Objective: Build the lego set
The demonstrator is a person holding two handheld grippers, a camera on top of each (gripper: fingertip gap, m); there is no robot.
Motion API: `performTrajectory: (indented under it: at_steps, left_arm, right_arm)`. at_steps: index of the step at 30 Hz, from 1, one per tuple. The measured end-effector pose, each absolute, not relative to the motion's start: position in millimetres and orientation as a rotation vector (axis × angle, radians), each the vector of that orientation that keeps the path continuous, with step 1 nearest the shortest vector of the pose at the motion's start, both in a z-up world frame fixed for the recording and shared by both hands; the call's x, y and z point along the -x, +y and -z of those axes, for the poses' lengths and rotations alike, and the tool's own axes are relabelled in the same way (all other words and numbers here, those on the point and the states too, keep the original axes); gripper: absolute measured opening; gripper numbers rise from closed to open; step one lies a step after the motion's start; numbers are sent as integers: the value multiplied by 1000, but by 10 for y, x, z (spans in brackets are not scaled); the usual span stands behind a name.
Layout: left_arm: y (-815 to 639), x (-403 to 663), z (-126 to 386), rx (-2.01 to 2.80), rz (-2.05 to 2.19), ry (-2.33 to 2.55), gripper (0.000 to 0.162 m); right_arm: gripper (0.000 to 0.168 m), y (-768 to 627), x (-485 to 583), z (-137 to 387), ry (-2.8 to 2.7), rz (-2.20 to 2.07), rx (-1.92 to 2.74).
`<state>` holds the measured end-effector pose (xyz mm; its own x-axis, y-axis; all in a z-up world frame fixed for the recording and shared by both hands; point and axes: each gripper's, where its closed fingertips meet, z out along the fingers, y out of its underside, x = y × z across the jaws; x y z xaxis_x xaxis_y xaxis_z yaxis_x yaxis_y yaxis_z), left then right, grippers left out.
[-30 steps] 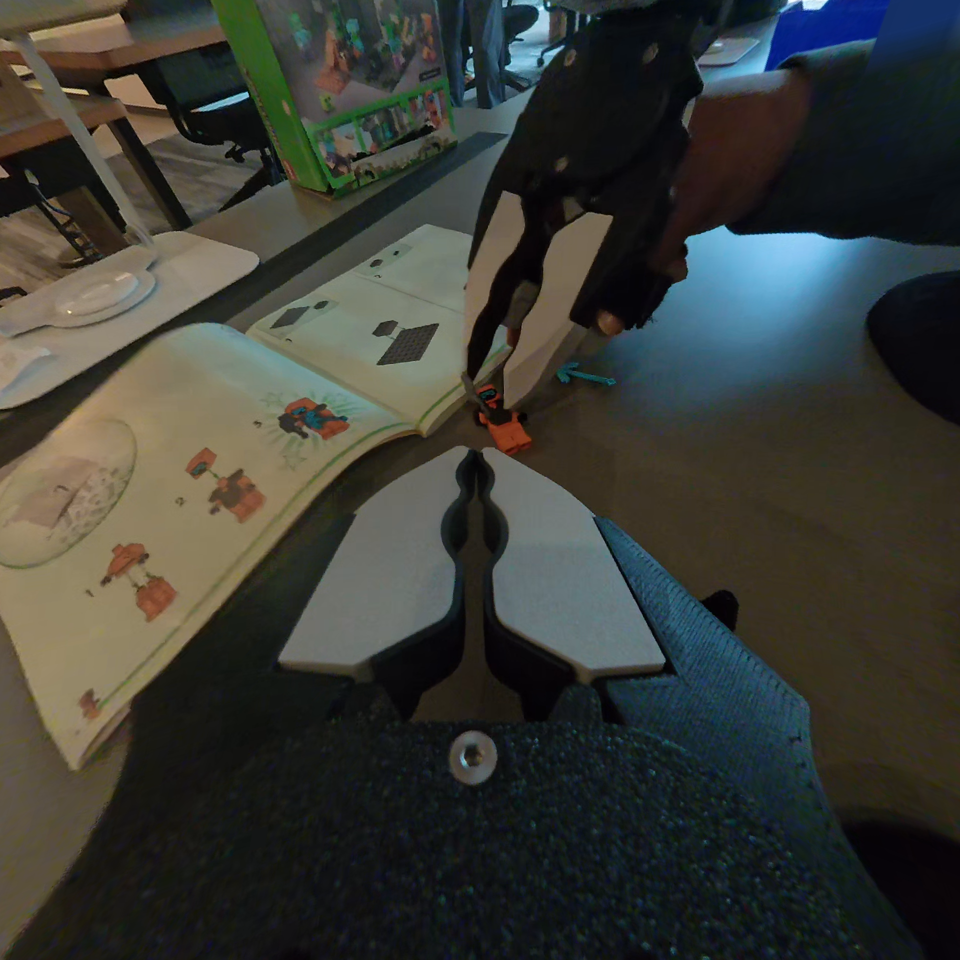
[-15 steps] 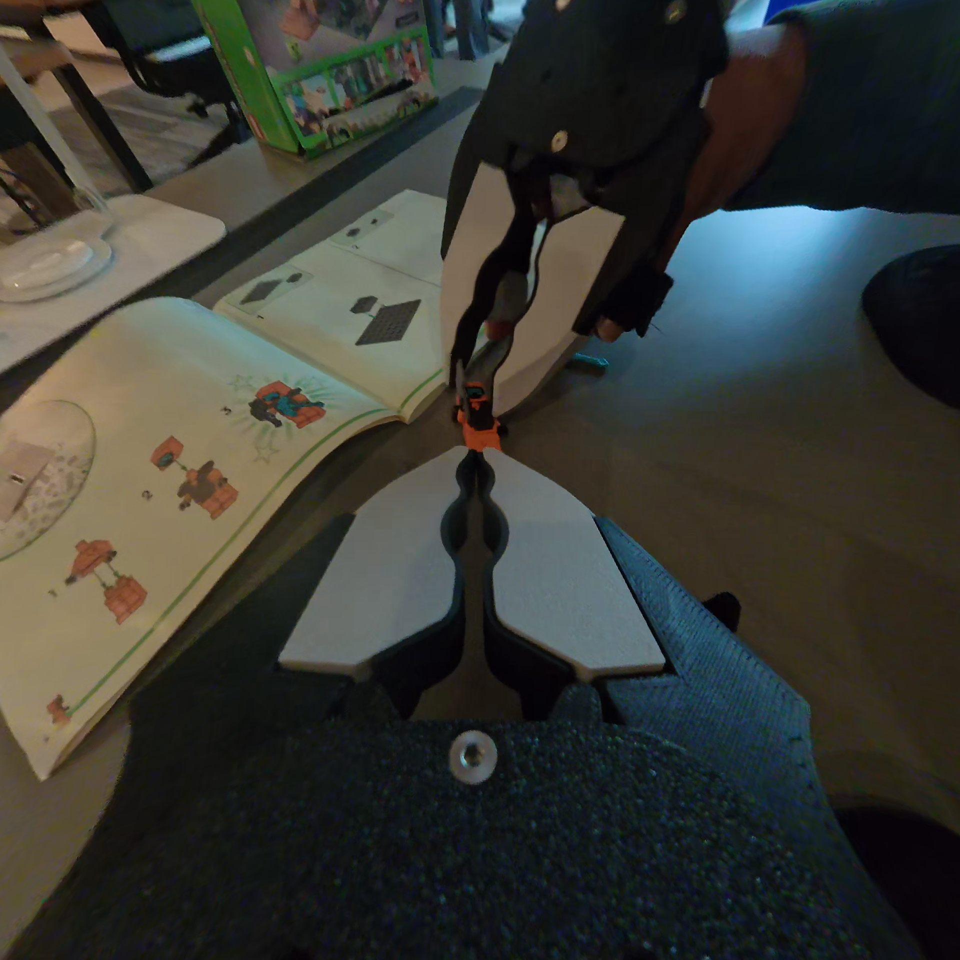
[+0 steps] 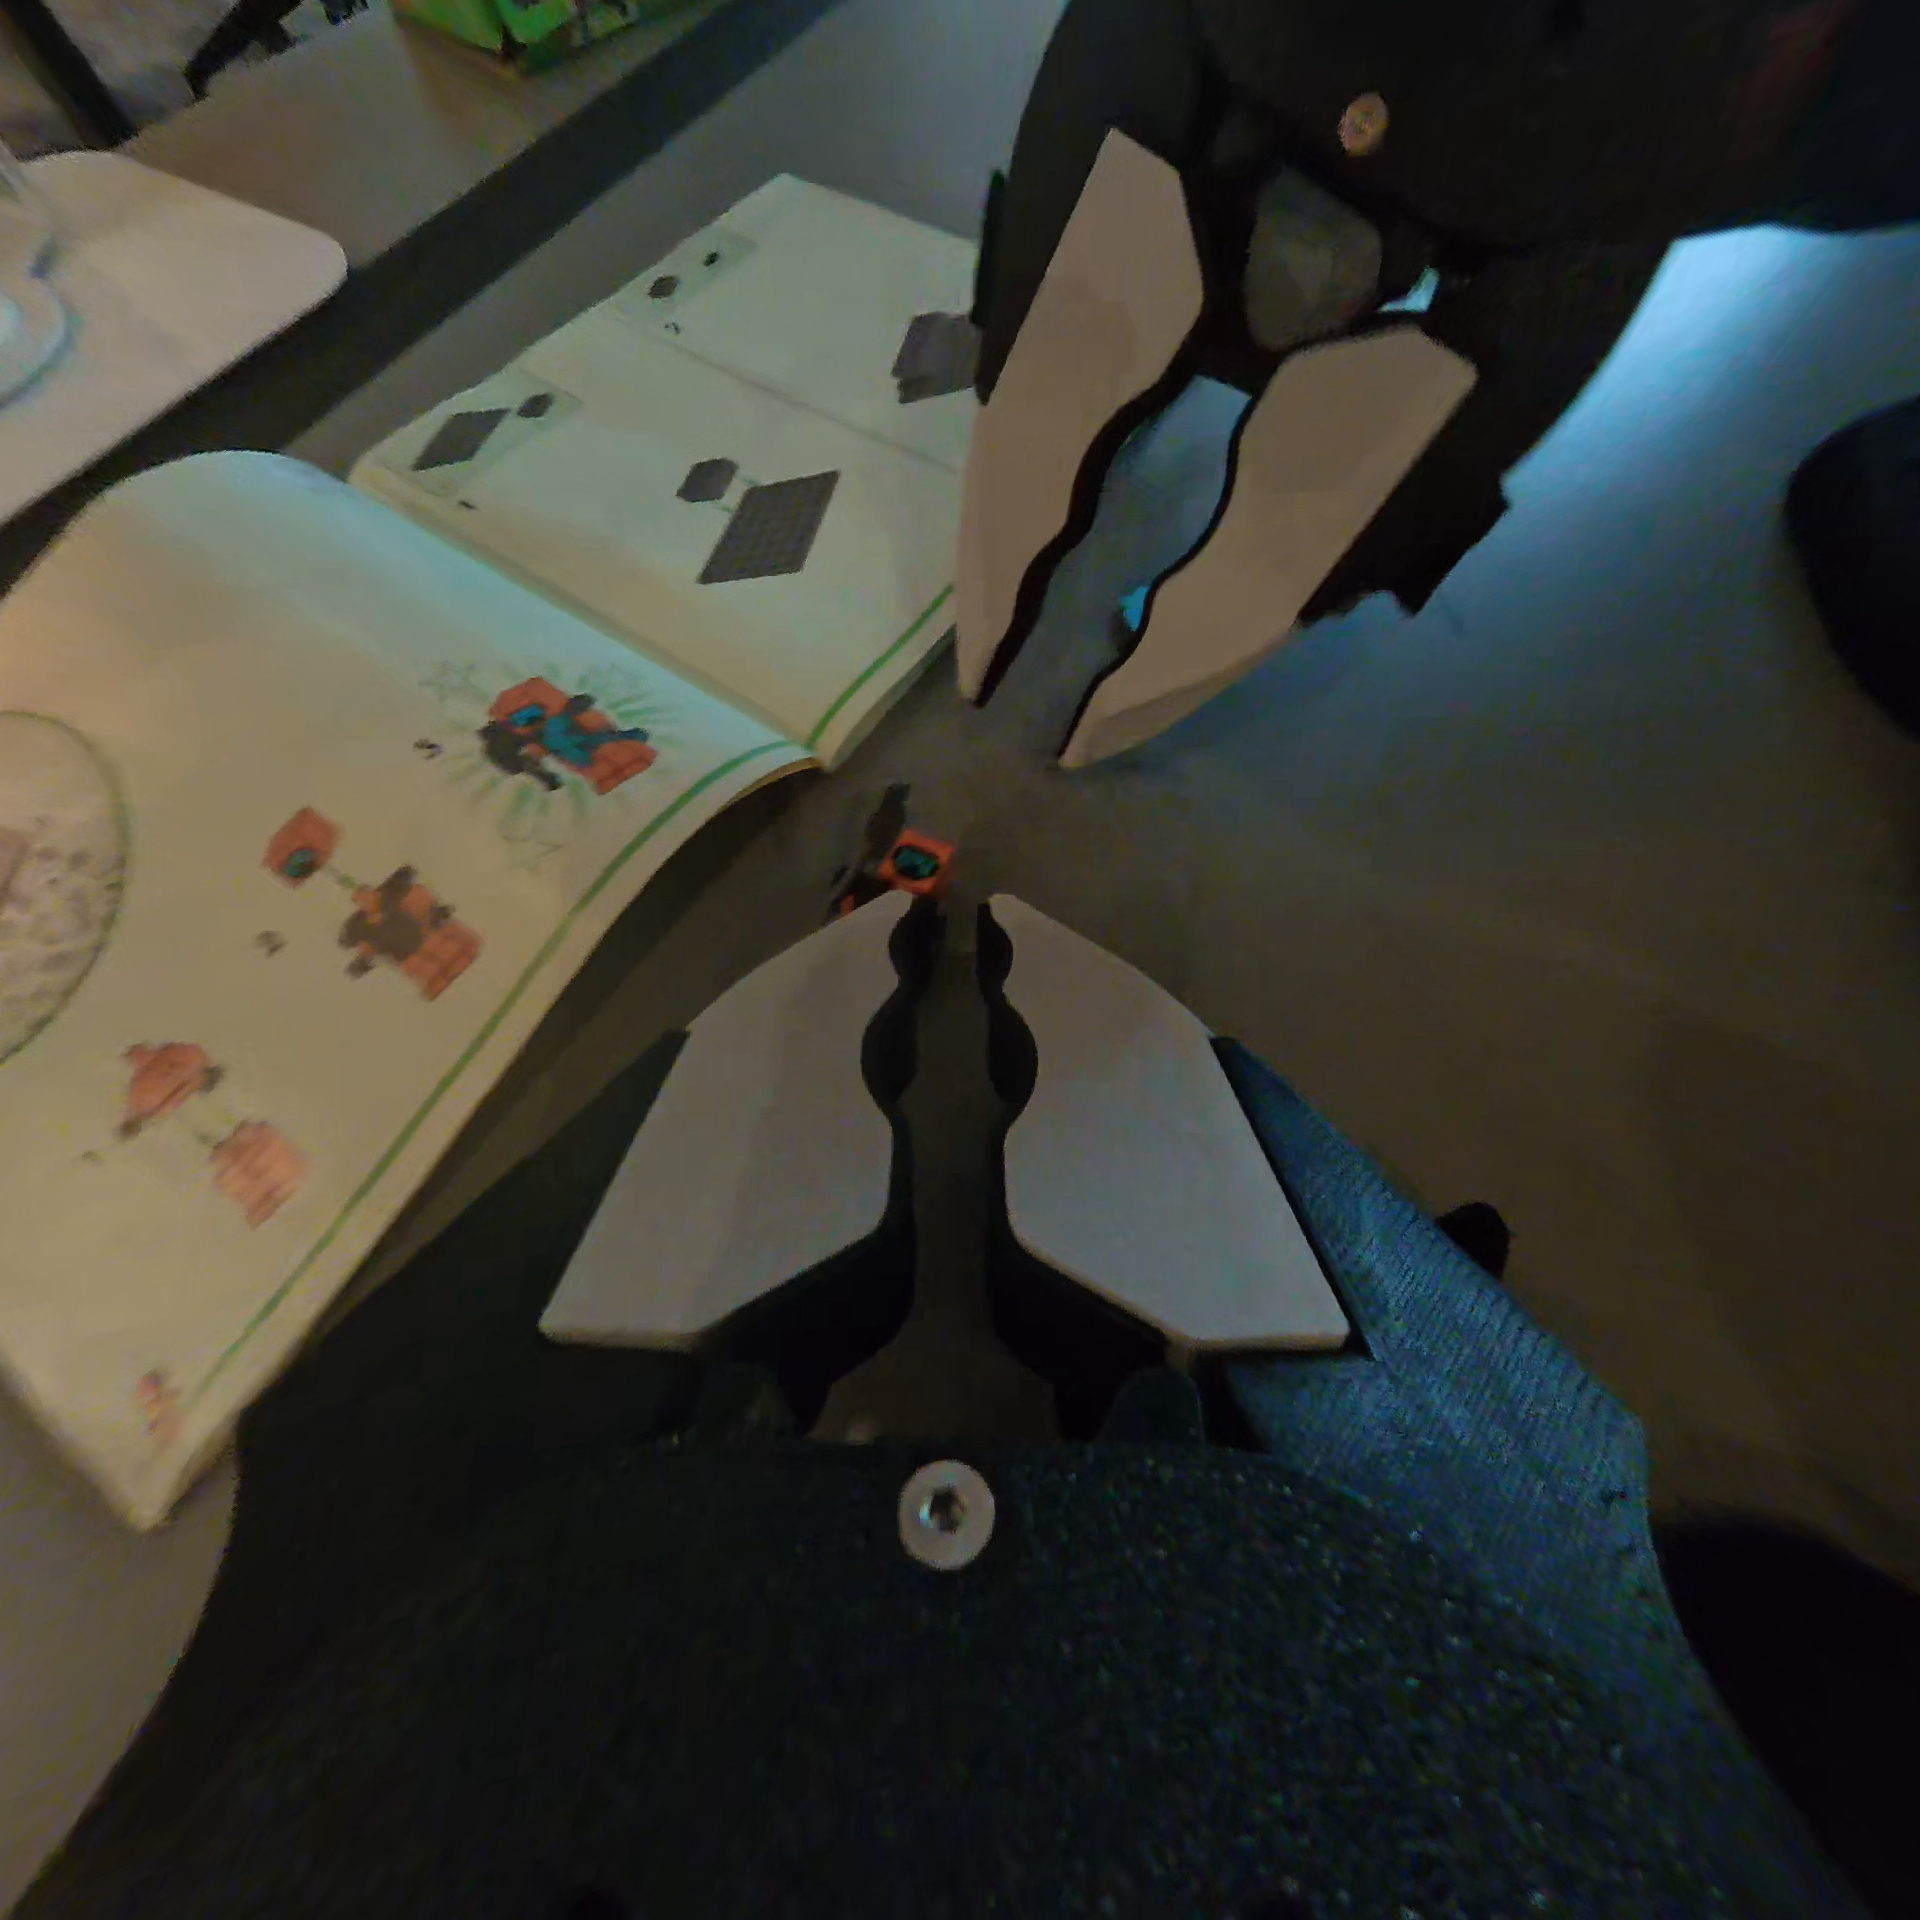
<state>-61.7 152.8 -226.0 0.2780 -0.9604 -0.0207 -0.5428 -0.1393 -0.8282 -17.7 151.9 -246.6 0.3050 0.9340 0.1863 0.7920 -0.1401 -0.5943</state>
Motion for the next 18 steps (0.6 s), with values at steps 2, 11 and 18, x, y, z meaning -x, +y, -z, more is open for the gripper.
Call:
performTrajectory:
  at_steps: [2, 11, 18]
  left_arm:
    - [1587, 672, 2220, 1765, 648, 1403, 12]
    - [1705, 782, 2367, 1791, 758, 1749, 27]
    - [1670, 742, 2553, 1784, 700, 1818, 25]
  right_arm:
    - [21, 1497, 193, 2467, -1457, -422, 2001]
    - [34, 1608, 437, 2521, -1427, -583, 1985]
    - [20, 1706, 514, 2549, -1499, -591, 1940]
